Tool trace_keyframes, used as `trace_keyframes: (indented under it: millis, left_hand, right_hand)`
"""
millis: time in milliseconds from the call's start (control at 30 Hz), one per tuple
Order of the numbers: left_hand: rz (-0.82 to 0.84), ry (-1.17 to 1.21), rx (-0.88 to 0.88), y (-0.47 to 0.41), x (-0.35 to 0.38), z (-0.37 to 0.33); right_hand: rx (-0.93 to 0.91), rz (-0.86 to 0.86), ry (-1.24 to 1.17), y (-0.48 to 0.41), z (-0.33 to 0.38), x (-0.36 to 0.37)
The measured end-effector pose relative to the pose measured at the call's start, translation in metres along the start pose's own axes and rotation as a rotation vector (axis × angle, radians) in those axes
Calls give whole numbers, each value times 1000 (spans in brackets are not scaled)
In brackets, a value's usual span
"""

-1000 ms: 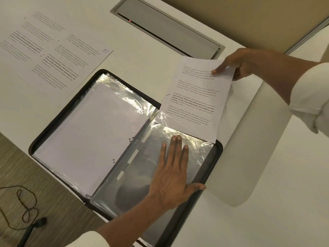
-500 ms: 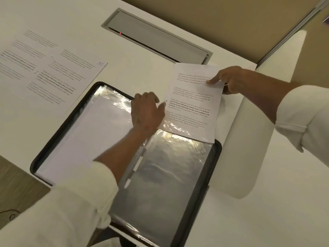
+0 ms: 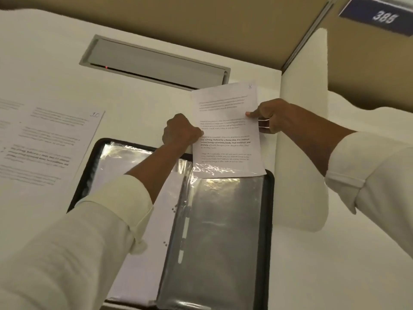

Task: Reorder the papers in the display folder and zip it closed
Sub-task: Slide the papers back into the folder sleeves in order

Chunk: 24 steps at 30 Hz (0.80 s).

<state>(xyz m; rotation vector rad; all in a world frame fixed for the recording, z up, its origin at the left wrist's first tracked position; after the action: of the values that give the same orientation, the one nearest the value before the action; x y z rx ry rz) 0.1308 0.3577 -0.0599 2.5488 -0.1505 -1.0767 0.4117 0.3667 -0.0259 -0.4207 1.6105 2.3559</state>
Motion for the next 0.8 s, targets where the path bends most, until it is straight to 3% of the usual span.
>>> trace_keyframes:
  millis: [233, 467, 800]
  left_hand:
    - [45, 172, -38, -11, 0, -5]
    - [89, 349, -118, -19, 2, -4]
    - [157, 278, 52, -30, -3, 10]
  right_hand:
    - [28, 8, -250, -3, -24, -7]
    - [-67, 88, -534, -4, -37, -3]
    - [-120, 47, -554, 3, -49, 5]
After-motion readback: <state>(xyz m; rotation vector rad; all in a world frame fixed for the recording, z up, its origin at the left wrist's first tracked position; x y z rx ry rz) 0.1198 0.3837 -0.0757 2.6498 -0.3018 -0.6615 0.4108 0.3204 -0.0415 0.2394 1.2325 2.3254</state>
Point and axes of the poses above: each hand's wrist, its own y-axis away from the middle knuckle, its own x-axis out of the palm, z = x × y, the point moved 6 cm from there along -y, towards the middle knuckle, and after that the axes turned 10 degrees about x, right-handed, at the moved point
